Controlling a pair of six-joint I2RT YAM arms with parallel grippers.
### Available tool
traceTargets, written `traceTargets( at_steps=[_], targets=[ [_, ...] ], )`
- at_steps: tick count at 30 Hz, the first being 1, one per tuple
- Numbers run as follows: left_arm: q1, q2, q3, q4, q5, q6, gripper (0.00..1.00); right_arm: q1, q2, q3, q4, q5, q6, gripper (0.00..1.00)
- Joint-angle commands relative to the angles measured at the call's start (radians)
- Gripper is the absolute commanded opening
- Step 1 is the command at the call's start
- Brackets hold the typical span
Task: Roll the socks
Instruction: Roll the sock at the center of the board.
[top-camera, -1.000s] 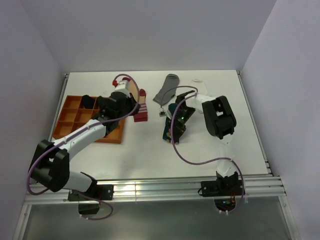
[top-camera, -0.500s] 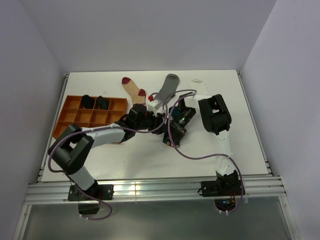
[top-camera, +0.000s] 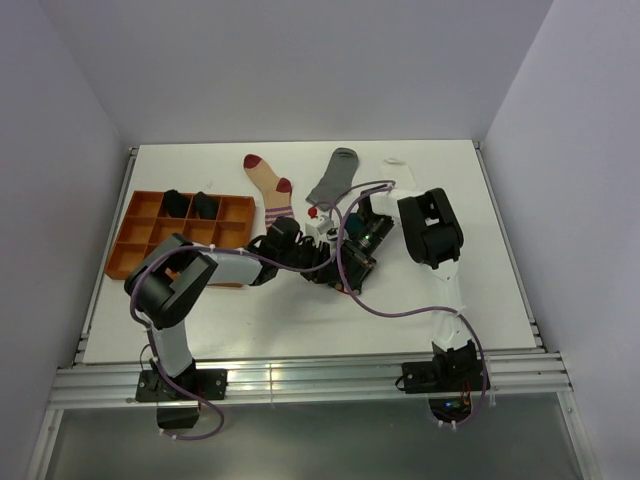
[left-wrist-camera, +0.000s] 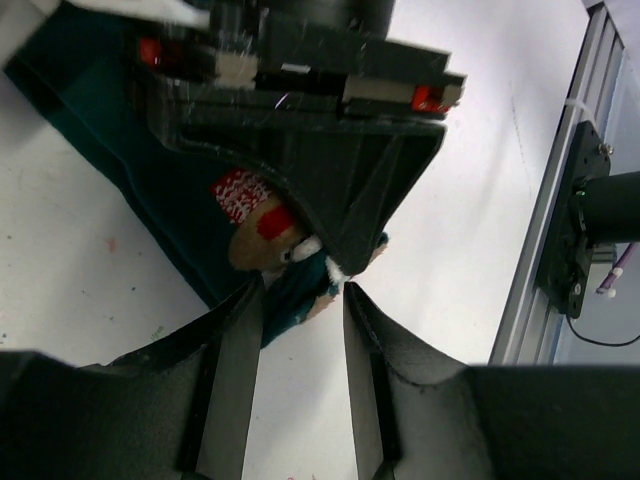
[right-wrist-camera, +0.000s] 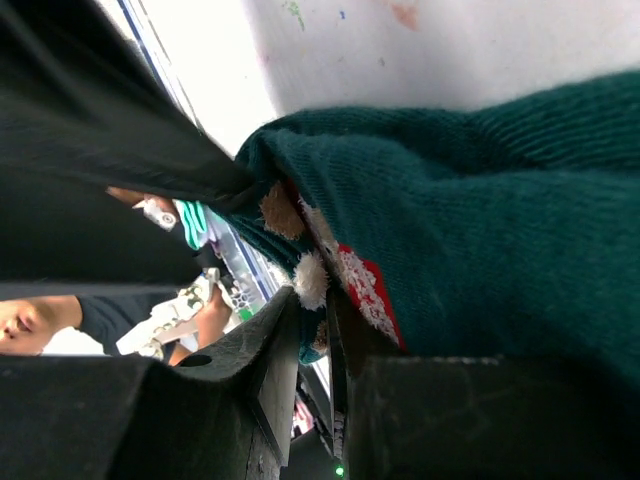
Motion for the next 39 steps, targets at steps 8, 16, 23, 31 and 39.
traceTargets(
  at_steps=[8,16,23,31,39],
  targets=[
    [-0.001,0.061,0.018,0.079,0.028,0.007,0.41,-0.008,0.02,0.023,0.077,0.073,0.042,0.21],
    [-0.007,0.101,0.029,0.058,-0.027,-0.03,0.2,-0.008,-0.012,0.015,0.121,0.091,0.088,0.23],
    [-0.018,0.139,0.024,0.018,-0.062,-0.096,0.0,-0.008,-0.101,-0.037,0.234,0.129,0.154,0.33],
    [-0.026,0.13,-0.002,-0.116,-0.127,-0.171,0.0,-0.017,-0.265,-0.107,0.362,0.165,0.198,0.49],
    [-0.024,0.136,0.012,-0.24,-0.121,-0.228,0.0,-0.064,-0.457,-0.191,0.489,0.176,0.214,0.52]
  ],
)
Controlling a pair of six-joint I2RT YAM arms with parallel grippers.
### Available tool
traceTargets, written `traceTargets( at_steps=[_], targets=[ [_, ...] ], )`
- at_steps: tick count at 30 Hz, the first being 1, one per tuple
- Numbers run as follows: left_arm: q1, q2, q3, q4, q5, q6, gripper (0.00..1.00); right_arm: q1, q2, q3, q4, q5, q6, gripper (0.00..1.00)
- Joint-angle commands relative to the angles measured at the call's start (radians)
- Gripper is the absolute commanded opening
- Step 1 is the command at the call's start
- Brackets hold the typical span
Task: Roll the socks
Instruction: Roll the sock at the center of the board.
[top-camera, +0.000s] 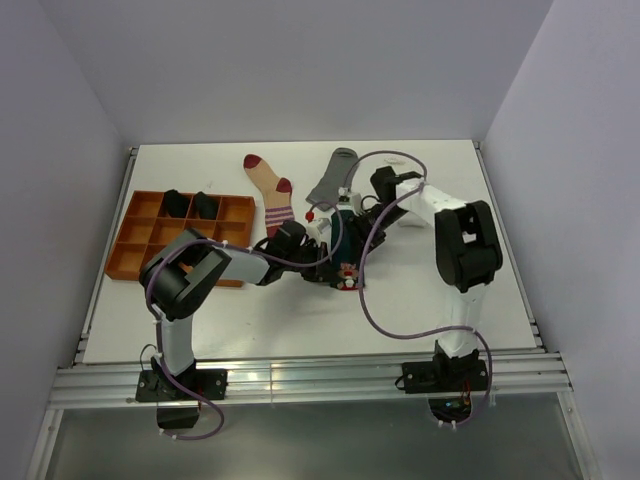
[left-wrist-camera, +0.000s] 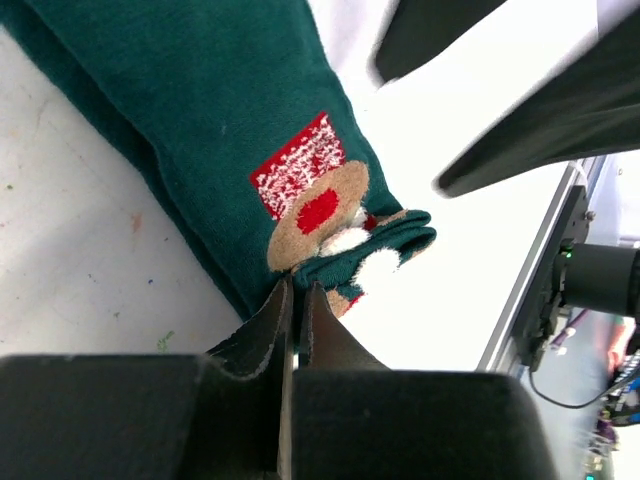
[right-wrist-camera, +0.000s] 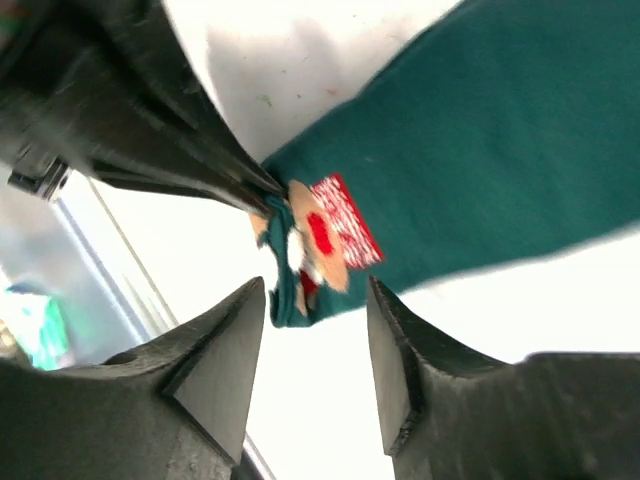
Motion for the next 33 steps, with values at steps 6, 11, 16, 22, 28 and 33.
traceTargets(
  at_steps=[6,11,16,22,28,33],
  targets=[
    [0.032,0.071,0.005,-0.305,0.092,-0.097,0.0,-0.038,-0.338,-0.267,0.299,0.09,-0.076,0.58],
    [0.063,0.081,0.014,-0.376,0.169,-0.128,0.0,-0.006,-0.528,-0.471,0.457,0.149,-0.155,0.59],
    [0.067,0.104,0.028,-0.424,0.238,-0.166,0.0,0.111,-0.711,-0.678,0.6,0.241,-0.25,0.62],
    [0.076,0.146,0.045,-0.496,0.287,-0.183,0.0,0.353,-0.84,-0.852,0.766,0.391,-0.264,0.65],
    [0.093,0.157,0.063,-0.545,0.303,-0.175,0.0,0.499,-0.872,-0.93,0.847,0.485,-0.261,0.63],
    [0.096,0.176,0.091,-0.578,0.304,-0.151,0.0,0.632,-0.867,-0.993,0.916,0.592,-0.268,0.58]
  ],
)
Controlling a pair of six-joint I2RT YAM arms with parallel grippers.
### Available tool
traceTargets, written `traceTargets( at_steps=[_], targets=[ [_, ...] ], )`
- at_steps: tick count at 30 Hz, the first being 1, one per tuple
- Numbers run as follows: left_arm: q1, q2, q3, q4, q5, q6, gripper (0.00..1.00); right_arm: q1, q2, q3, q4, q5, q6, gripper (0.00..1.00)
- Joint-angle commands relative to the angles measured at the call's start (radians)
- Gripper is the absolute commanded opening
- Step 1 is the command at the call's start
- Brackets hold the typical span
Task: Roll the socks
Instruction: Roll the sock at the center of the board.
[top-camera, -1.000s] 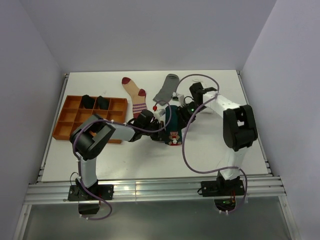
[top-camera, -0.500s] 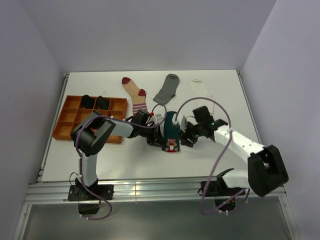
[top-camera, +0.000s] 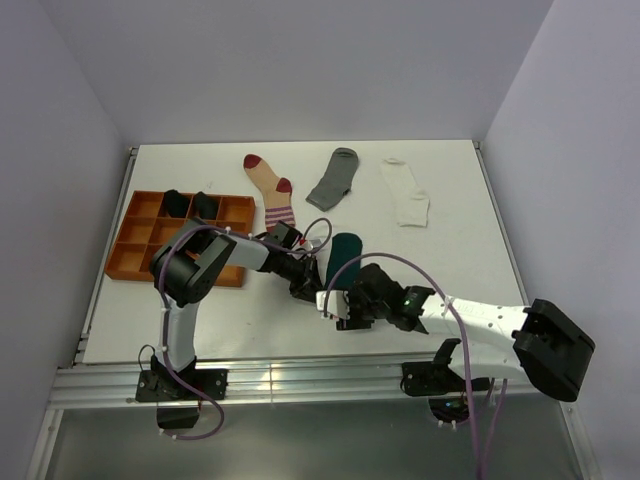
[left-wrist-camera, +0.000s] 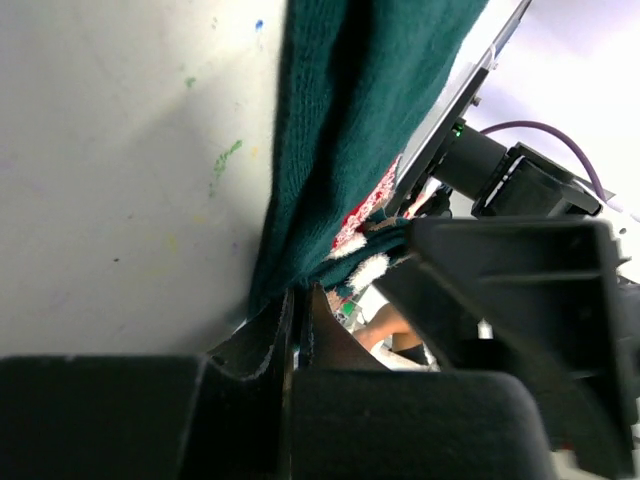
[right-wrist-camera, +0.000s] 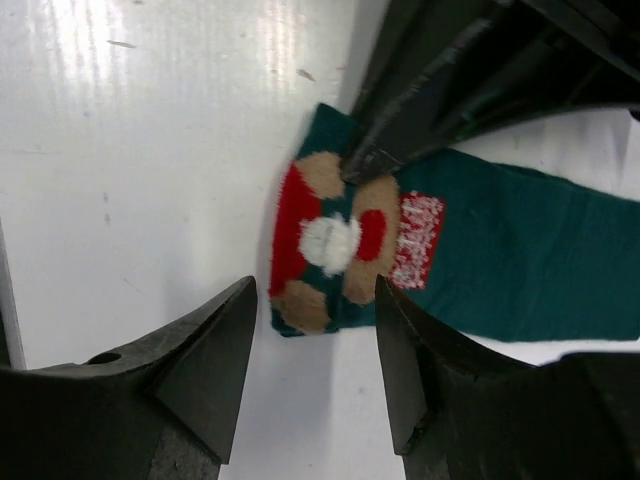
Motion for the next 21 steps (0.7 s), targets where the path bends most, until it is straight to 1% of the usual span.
traceTargets(
  at_steps=[1,3,7,10,14,20,21],
  targets=[
    [0.0,0.068,-0.01,-0.144,-0.137,0.069,0.0,0.07,-0.019,-0.03,0.106,0.107,-0.012,0.57],
    [0.002,0.072,0.003,-0.161,-0.14,0.079,0.0,0.104,-0.014,-0.03,0.116,0.144,-0.012,0.57],
    [0.005,0.079,0.013,-0.169,-0.134,0.087,0.0,0.121,-0.022,-0.013,0.1,0.142,-0.004,0.57],
    [0.005,0.079,0.018,-0.18,-0.132,0.095,0.0,0.133,0.018,-0.01,0.112,0.159,-0.006,0.56],
    [0.006,0.072,0.021,-0.198,-0.132,0.112,0.0,0.136,0.063,-0.003,0.123,0.145,-0.004,0.5],
    [0.006,0.073,0.029,-0.218,-0.125,0.122,0.0,0.139,0.107,0.011,0.132,0.173,-0.009,0.45],
    [0.008,0.073,0.03,-0.22,-0.122,0.122,0.0,0.139,0.115,0.017,0.126,0.174,-0.001,0.43]
  ],
)
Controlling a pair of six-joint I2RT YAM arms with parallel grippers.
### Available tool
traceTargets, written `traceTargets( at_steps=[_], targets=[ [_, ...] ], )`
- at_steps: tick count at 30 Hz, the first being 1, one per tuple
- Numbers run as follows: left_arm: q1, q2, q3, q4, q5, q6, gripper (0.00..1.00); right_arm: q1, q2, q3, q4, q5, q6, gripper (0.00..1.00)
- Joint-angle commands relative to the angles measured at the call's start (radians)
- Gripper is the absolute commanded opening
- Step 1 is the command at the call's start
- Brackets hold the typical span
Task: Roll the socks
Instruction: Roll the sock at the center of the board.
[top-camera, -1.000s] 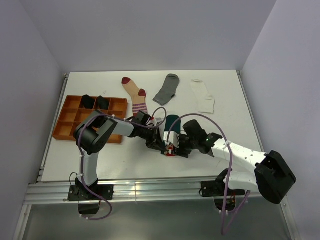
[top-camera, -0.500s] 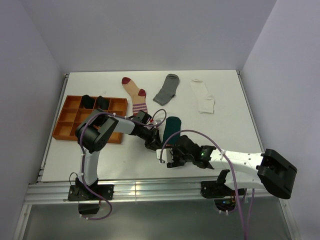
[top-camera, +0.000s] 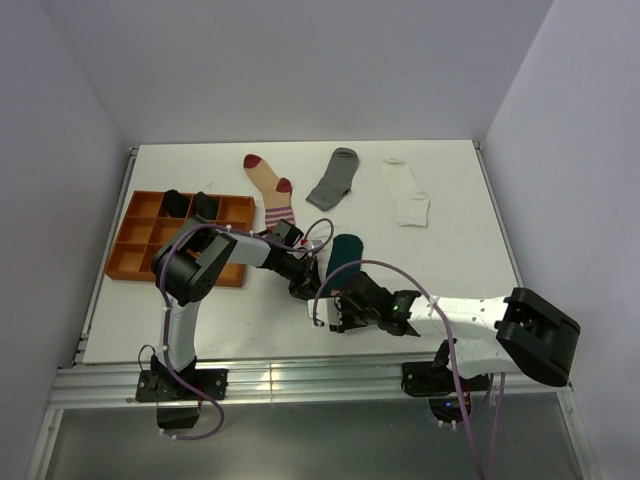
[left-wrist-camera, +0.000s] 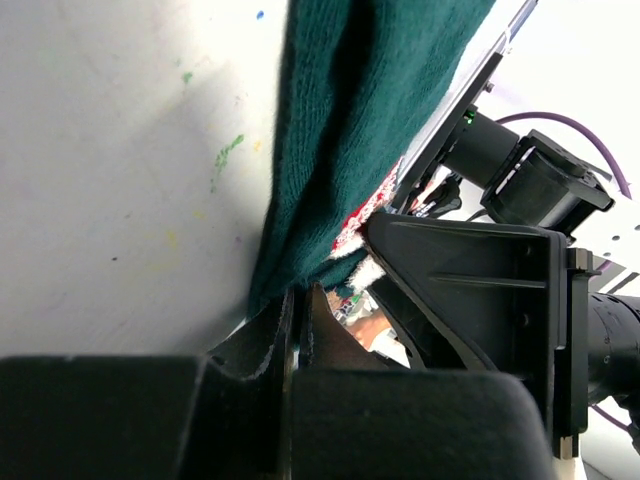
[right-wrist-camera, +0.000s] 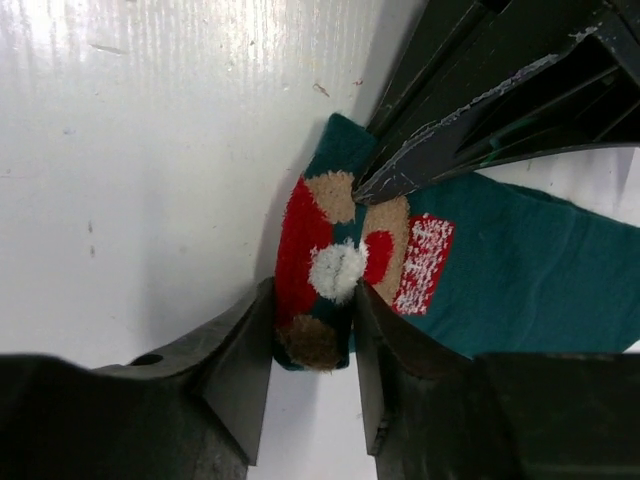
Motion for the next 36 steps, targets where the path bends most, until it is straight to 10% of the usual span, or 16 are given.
traceTargets(
  at_steps=[1,8,18,36],
  targets=[
    [0.004,0.05,-0.018,-0.106,-0.136,0.052,0.0,0.007,0.033,0.04,0.026,0.024,0.005,0.41],
    [0.005,-0.005,-0.019,-0.081,-0.136,0.015,0.04,-0.026,0.069,0.128,-0.12,-0.065,0.03,0.22],
    [0.036,-0.215,-0.076,0.075,-0.25,-0.131,0.27,-0.341,0.259,0.422,-0.566,-0.482,-0.05,0.19],
    [-0.059,-0.542,-0.317,0.423,-0.67,0.053,0.36,-0.618,1.058,1.097,-1.395,-0.835,-0.274,0.2]
  ],
)
